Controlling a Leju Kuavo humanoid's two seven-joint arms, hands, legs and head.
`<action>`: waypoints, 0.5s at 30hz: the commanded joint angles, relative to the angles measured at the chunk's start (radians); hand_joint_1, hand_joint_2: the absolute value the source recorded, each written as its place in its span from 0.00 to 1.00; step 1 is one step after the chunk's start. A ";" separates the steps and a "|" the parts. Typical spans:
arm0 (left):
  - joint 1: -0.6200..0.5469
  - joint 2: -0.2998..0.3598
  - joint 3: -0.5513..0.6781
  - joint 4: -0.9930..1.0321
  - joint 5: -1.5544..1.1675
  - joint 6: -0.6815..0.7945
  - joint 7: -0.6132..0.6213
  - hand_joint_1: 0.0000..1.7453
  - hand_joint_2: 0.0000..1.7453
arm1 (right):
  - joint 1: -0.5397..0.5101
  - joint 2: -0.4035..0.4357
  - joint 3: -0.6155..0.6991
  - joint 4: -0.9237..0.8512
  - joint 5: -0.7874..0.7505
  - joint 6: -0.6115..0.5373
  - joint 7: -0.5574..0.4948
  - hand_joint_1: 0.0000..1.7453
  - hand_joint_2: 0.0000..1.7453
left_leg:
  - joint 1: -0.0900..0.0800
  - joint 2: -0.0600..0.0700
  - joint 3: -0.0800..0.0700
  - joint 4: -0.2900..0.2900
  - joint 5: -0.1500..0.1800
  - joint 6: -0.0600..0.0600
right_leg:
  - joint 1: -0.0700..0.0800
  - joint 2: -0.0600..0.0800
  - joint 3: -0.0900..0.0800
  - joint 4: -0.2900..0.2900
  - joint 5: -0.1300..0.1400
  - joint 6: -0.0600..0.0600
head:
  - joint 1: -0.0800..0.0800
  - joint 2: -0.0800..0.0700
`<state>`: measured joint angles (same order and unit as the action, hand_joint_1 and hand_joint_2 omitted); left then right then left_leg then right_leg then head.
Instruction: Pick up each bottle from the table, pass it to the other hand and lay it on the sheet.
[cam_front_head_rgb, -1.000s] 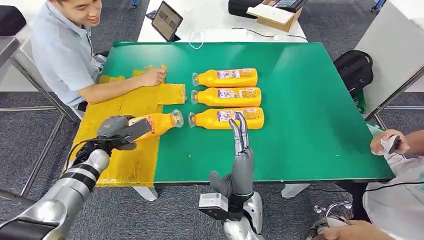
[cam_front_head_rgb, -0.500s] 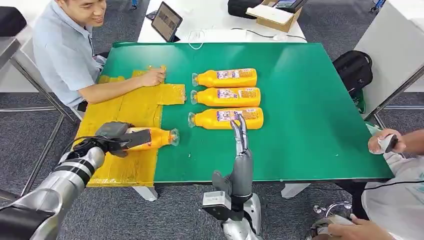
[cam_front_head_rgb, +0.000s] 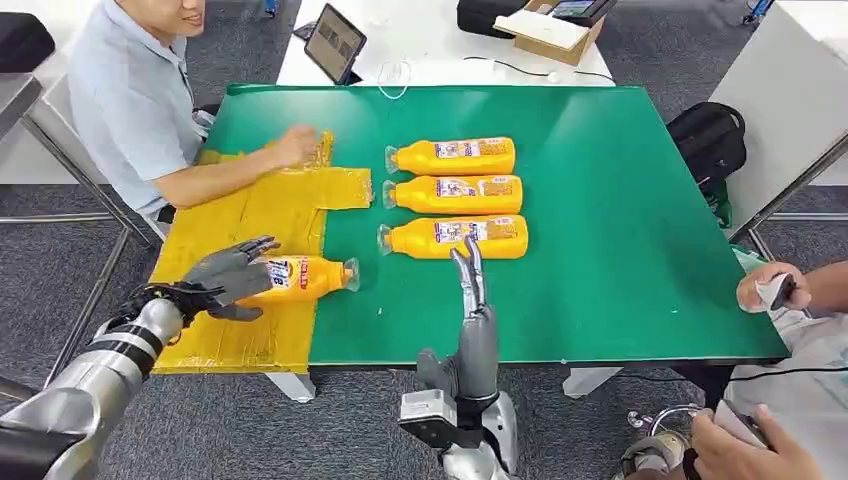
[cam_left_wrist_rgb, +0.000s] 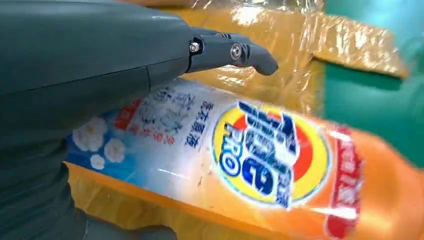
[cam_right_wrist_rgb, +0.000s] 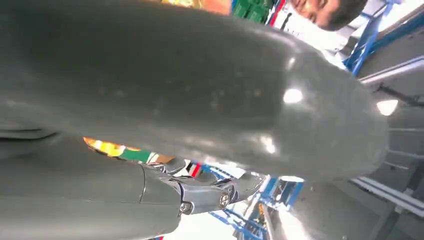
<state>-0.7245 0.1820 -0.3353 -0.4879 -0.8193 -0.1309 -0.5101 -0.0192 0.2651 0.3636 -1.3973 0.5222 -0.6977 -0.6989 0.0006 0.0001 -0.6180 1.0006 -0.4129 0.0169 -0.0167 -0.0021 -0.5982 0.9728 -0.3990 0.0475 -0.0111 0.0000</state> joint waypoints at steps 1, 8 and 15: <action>0.045 -0.001 0.086 -0.049 0.069 -0.006 -0.020 0.00 1.00 | 0.003 -0.006 0.040 0.070 -0.002 0.000 0.001 0.00 0.00 | 0.001 0.001 0.003 -0.001 -0.001 -0.001 | 0.001 0.001 0.003 -0.001 -0.001 -0.001 | 0.000 0.000; 0.109 -0.044 0.202 -0.184 0.223 0.063 -0.088 0.00 1.00 | 0.010 -0.005 0.038 0.064 0.005 0.000 0.001 0.00 0.00 | 0.001 0.000 0.004 -0.001 -0.002 -0.001 | 0.001 0.000 0.004 -0.001 -0.002 -0.002 | 0.000 0.000; 0.305 -0.195 0.307 -0.664 0.469 0.135 -0.104 0.00 1.00 | 0.015 -0.001 0.014 0.053 0.043 0.000 0.001 0.00 0.00 | 0.001 -0.002 0.002 0.000 -0.002 0.000 | 0.001 -0.002 0.002 -0.001 -0.002 -0.001 | 0.000 0.000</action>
<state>-0.5511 0.1174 -0.1434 -0.7788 -0.4420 -0.0301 -0.5997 -0.0222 0.2609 0.3746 -1.3787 0.5619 -0.6977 -0.6989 0.0003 0.0006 -0.6187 1.0010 -0.4130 0.0170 -0.0169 -0.0020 -0.5996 0.9724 -0.3990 0.0476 -0.0114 0.0000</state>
